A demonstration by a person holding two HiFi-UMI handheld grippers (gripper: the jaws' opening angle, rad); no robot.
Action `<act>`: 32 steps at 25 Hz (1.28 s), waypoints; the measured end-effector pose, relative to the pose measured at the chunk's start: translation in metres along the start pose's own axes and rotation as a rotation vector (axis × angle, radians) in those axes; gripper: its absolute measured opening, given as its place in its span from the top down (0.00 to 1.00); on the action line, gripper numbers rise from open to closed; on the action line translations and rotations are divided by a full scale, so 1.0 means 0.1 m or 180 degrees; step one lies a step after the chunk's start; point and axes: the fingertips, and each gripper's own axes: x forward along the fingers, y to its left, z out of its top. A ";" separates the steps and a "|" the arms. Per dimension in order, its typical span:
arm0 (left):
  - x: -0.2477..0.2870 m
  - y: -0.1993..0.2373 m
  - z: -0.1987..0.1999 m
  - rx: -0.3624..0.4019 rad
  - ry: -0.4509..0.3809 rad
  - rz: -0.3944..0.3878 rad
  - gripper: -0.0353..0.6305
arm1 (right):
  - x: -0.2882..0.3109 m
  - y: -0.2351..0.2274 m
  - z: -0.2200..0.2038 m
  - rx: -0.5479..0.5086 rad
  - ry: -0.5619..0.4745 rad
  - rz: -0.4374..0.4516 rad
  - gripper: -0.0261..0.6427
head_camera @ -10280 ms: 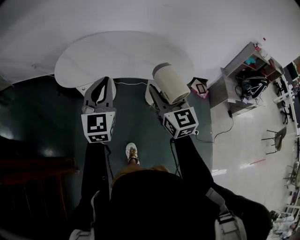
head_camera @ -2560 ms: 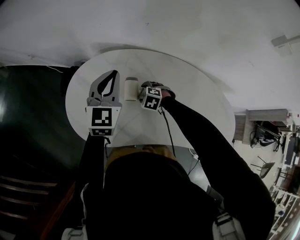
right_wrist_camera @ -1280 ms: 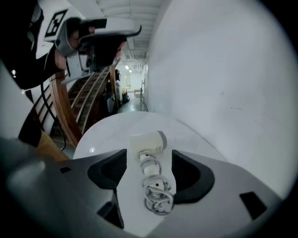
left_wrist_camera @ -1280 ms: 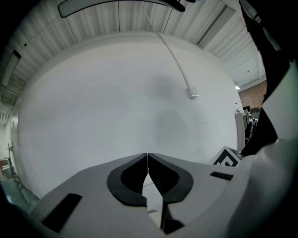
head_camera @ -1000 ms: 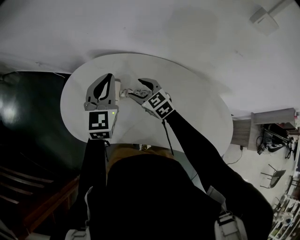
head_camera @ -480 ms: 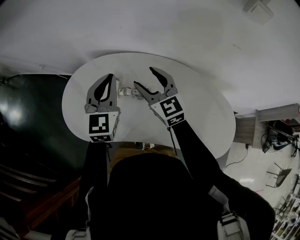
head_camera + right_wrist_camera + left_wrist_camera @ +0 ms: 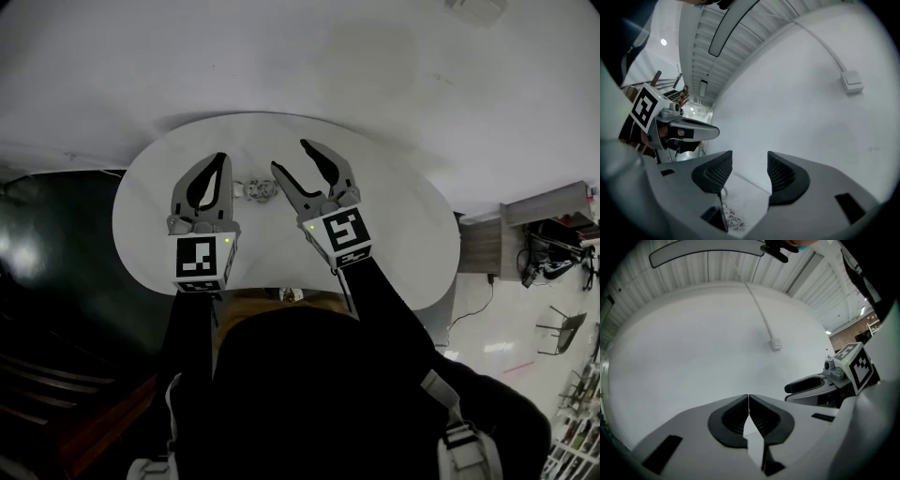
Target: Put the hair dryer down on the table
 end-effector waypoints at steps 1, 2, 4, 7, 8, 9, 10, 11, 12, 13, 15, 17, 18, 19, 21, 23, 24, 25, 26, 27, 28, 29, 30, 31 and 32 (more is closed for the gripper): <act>0.00 -0.04 0.02 0.0003 -0.0010 -0.0034 0.92 | -0.05 0.00 0.02 -0.0015 -0.0019 -0.0029 0.59; 0.00 -0.08 0.03 0.0003 -0.0020 -0.0071 0.92 | -0.09 -0.01 0.04 -0.0039 -0.0036 -0.0059 0.61; -0.01 -0.15 0.03 0.0010 -0.0033 -0.0140 0.92 | -0.16 -0.01 0.08 -0.0097 -0.0058 -0.0113 0.63; -0.04 -0.21 0.03 0.0011 -0.0027 -0.0183 0.92 | -0.26 -0.04 0.14 -0.0164 -0.0095 -0.0201 0.70; -0.05 -0.22 0.04 0.0004 -0.0038 -0.0192 0.92 | -0.29 -0.06 0.15 -0.0198 -0.0101 -0.0243 0.73; -0.05 -0.23 0.05 -0.0002 -0.0052 -0.0198 0.92 | -0.31 -0.08 0.16 -0.0243 -0.0100 -0.0289 0.76; -0.05 -0.24 0.06 -0.0005 -0.0062 -0.0202 0.92 | -0.33 -0.10 0.15 -0.0290 -0.0090 -0.0335 0.78; -0.05 -0.26 0.06 -0.0006 -0.0070 -0.0207 0.92 | -0.35 -0.12 0.15 -0.0318 -0.0081 -0.0379 0.82; -0.05 -0.26 0.06 -0.0005 -0.0076 -0.0214 0.92 | -0.37 -0.14 0.15 -0.0317 -0.0082 -0.0419 0.85; -0.05 -0.27 0.06 -0.0004 -0.0080 -0.0221 0.92 | -0.39 -0.16 0.16 -0.0292 -0.0086 -0.0453 0.88; -0.06 -0.27 0.05 -0.0008 -0.0079 -0.0224 0.92 | -0.42 -0.18 0.15 -0.0225 -0.0084 -0.0500 0.91; -0.07 -0.28 0.04 -0.0010 -0.0077 -0.0223 0.92 | -0.45 -0.19 0.16 -0.0186 -0.0077 -0.0508 0.92; -0.08 -0.28 0.04 -0.0007 -0.0079 -0.0224 0.92 | -0.46 -0.19 0.17 -0.0170 -0.0078 -0.0504 0.92; -0.08 -0.29 0.05 -0.0006 -0.0079 -0.0225 0.92 | -0.46 -0.19 0.19 -0.0153 -0.0086 -0.0503 0.92; -0.09 -0.29 0.05 -0.0014 -0.0081 -0.0225 0.92 | -0.48 -0.18 0.21 -0.0125 -0.0108 -0.0510 0.92; -0.10 -0.30 0.05 -0.0019 -0.0088 -0.0226 0.92 | -0.48 -0.18 0.21 -0.0113 -0.0109 -0.0514 0.92; -0.10 -0.30 0.05 -0.0016 -0.0087 -0.0225 0.92 | -0.48 -0.17 0.19 -0.0105 -0.0104 -0.0508 0.92; -0.11 -0.30 0.05 -0.0012 -0.0087 -0.0226 0.92 | -0.48 -0.17 0.17 -0.0096 -0.0099 -0.0502 0.92; -0.11 -0.30 0.05 -0.0010 -0.0088 -0.0226 0.92 | -0.48 -0.17 0.16 -0.0089 -0.0095 -0.0496 0.92; -0.11 -0.29 0.05 -0.0010 -0.0088 -0.0224 0.92 | -0.48 -0.16 0.16 -0.0081 -0.0092 -0.0491 0.92; -0.11 -0.29 0.04 -0.0012 -0.0086 -0.0219 0.92 | -0.47 -0.15 0.16 -0.0075 -0.0089 -0.0487 0.92; -0.11 -0.28 0.04 -0.0015 -0.0081 -0.0213 0.92 | -0.47 -0.14 0.17 -0.0074 -0.0087 -0.0483 0.92; -0.12 -0.27 0.03 -0.0024 -0.0073 -0.0207 0.92 | -0.47 -0.14 0.16 -0.0074 -0.0085 -0.0479 0.92; -0.12 -0.26 0.03 -0.0039 -0.0063 -0.0202 0.92 | -0.46 -0.13 0.16 -0.0073 -0.0085 -0.0476 0.92; -0.13 -0.25 0.02 -0.0056 -0.0054 -0.0199 0.92 | -0.46 -0.13 0.16 -0.0072 -0.0087 -0.0473 0.92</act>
